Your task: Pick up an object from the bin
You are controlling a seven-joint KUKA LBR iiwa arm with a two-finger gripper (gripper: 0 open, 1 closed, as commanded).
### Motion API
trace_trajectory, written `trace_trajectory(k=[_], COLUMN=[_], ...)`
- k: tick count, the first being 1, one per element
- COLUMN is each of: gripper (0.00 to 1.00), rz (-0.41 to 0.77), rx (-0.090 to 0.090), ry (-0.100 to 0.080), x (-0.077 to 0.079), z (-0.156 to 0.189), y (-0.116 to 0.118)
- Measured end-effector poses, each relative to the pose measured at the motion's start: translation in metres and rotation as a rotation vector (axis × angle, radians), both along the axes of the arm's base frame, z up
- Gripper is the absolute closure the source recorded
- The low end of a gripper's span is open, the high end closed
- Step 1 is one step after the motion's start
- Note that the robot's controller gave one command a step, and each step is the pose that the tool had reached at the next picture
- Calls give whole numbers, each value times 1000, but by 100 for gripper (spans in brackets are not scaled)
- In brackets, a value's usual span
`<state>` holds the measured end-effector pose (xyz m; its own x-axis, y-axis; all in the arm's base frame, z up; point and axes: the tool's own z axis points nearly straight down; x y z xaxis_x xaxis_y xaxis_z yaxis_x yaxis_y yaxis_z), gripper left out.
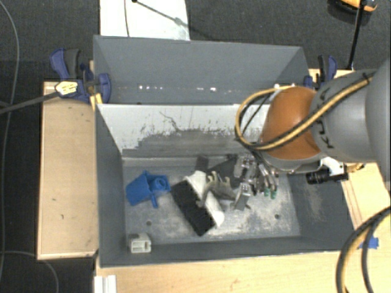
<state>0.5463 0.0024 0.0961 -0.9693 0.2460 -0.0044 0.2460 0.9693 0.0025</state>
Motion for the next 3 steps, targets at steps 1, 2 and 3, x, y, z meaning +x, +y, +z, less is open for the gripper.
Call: trace_trajectory(k=[1, 2, 3], gripper=[100, 100, 100], rz=[250, 250, 259], rx=[-2, -2, -2], ry=[-6, -6, 1], x=[4, 4, 0], z=[-26, -26, 17], y=[54, 54, 58])
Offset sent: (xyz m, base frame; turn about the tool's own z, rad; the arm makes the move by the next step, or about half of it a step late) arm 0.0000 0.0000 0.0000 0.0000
